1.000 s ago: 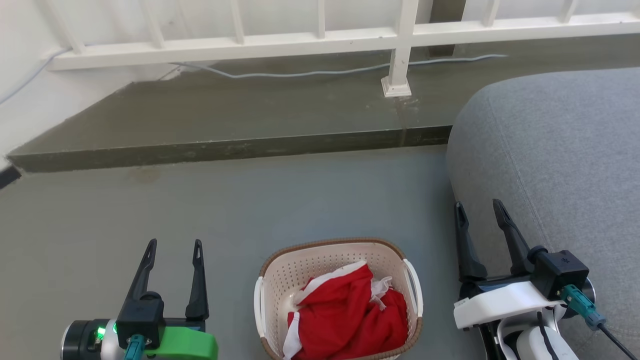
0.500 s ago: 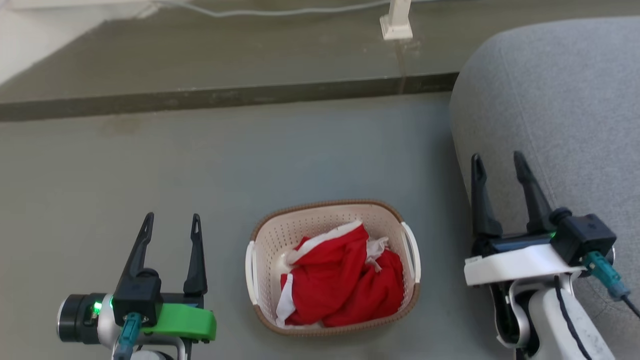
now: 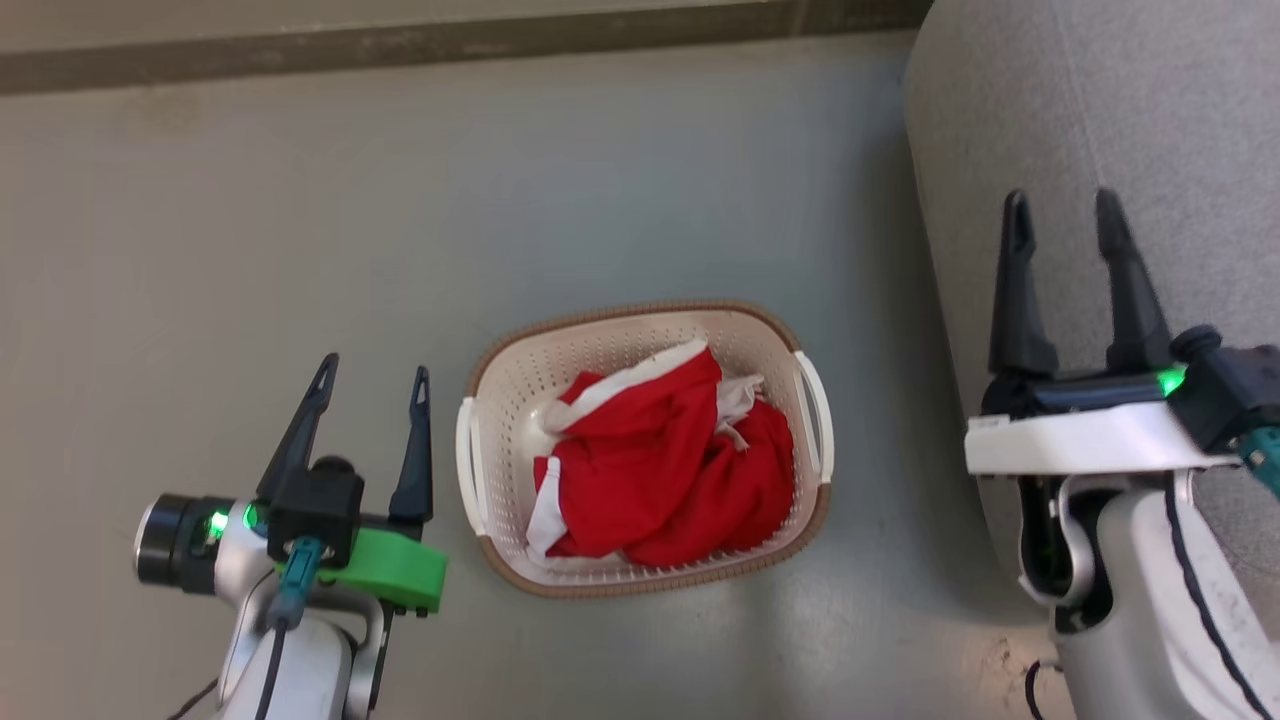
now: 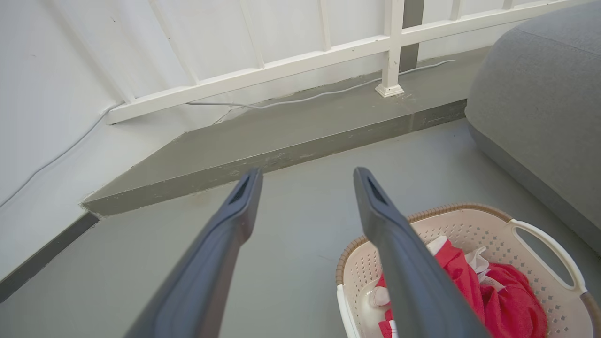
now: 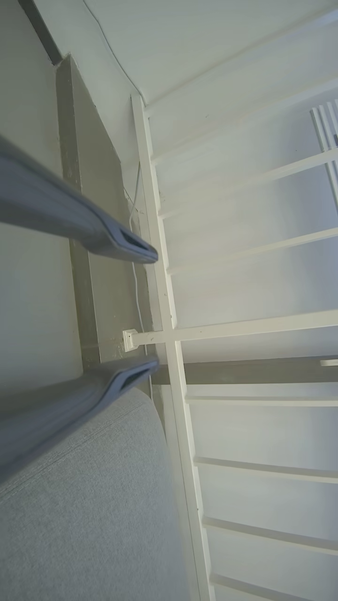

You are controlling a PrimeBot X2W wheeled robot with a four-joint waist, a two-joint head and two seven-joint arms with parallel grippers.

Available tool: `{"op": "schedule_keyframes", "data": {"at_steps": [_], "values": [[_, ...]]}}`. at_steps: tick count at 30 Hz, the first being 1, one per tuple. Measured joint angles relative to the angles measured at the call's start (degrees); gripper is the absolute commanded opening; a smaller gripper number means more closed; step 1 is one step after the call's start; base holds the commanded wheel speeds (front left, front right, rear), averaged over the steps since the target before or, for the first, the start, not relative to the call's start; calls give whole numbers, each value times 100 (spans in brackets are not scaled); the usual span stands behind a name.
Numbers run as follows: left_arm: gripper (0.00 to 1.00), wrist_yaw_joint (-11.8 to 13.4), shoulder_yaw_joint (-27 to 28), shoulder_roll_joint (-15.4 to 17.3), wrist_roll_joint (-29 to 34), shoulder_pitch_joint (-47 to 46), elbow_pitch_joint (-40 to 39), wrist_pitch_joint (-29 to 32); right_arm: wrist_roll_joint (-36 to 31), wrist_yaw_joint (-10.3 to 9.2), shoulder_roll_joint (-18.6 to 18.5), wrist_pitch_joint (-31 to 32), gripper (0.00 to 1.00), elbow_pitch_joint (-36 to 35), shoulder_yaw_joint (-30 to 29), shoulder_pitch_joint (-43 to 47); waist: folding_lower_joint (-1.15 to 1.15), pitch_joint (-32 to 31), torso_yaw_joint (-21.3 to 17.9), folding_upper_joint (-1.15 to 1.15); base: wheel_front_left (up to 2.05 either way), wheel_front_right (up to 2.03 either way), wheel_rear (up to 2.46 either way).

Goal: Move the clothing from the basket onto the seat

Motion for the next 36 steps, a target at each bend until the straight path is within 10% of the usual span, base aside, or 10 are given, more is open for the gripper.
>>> {"op": "schedule_keyframes", "data": {"at_steps": [36], "values": [[100,-1007,-1428,-119,767,-2754,2270,606,8,-42,-45,-1,100,-639,-433,-2218,0,2878,-351,0,0,0,0]]}}
